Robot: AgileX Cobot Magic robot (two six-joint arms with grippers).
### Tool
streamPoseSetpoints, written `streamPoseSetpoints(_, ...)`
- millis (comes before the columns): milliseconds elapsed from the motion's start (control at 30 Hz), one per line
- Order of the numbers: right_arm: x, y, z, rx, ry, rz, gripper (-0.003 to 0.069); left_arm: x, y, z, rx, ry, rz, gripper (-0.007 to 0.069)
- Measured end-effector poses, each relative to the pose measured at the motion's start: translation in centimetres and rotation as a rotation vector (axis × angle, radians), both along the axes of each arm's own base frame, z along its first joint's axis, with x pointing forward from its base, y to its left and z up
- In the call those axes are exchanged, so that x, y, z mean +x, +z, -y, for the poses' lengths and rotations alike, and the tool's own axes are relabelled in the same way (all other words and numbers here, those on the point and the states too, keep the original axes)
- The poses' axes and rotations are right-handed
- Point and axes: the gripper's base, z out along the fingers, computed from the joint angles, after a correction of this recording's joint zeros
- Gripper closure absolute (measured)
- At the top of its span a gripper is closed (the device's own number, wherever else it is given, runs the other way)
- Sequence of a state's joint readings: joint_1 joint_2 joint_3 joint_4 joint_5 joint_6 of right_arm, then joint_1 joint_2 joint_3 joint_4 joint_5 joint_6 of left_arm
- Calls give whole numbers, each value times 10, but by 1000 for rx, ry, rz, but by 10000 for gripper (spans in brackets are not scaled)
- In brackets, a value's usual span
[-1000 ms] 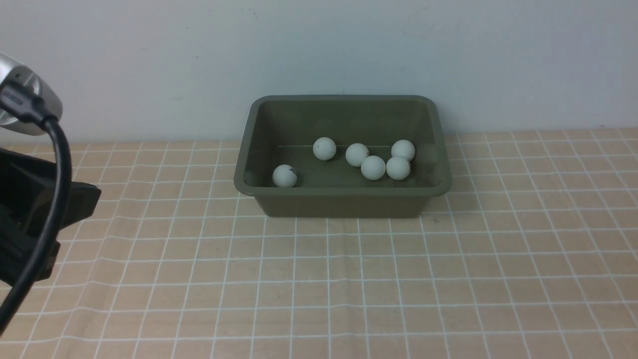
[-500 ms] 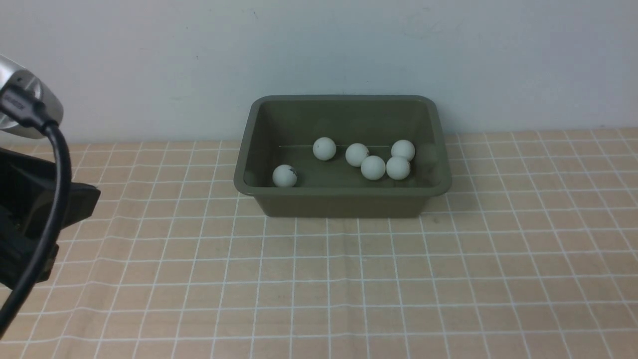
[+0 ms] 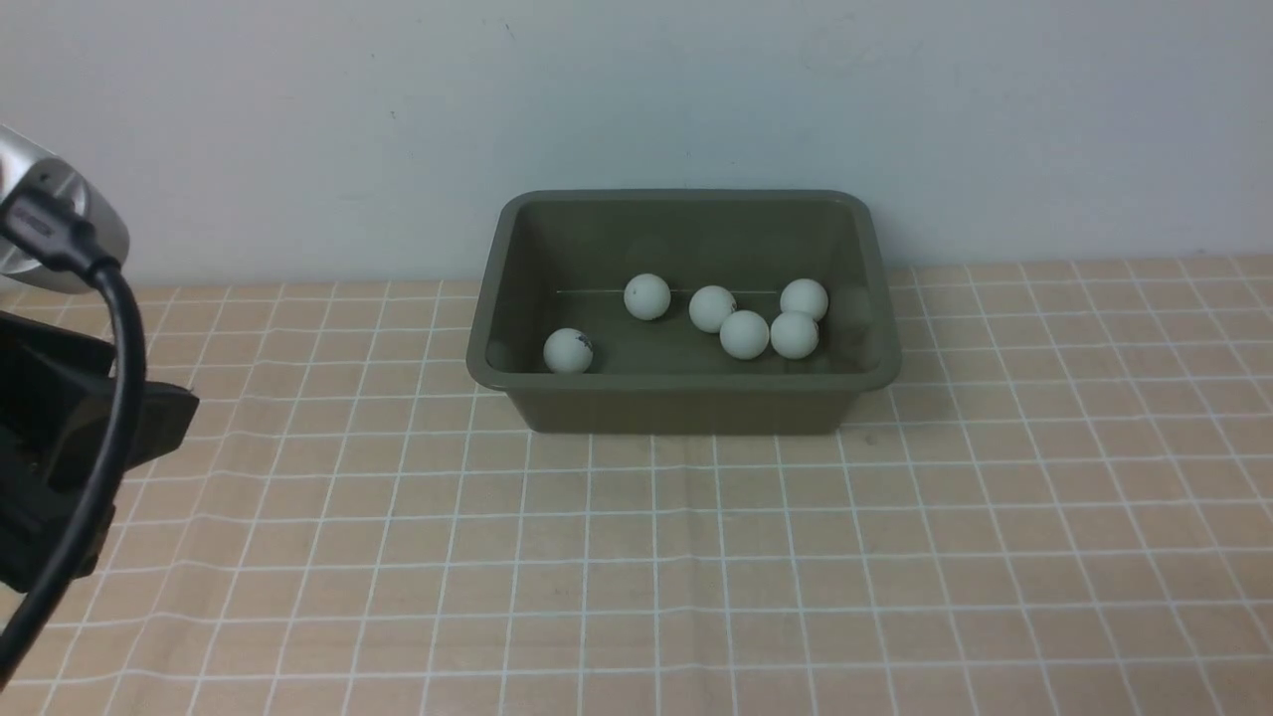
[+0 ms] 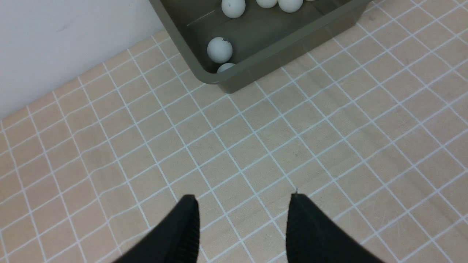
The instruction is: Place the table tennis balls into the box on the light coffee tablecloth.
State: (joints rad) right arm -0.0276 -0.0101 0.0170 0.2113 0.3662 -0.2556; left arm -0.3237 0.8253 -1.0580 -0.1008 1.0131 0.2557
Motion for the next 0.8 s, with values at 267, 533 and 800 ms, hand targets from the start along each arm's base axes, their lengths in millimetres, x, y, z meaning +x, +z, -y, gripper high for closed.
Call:
streamPoseSetpoints(267, 0, -4, -1, 7, 5, -28, 395, -1, 0, 2, -20, -9, -14, 358)
streamPoseSetpoints(533, 0, -5, -1, 8, 5, -31, 395, -2, -1, 2, -20, -10, -22, 358)
streamPoseSetpoints(800, 0, -5, -1, 8, 5, -31, 395, -3, -1, 5, -52, -24, -39, 358)
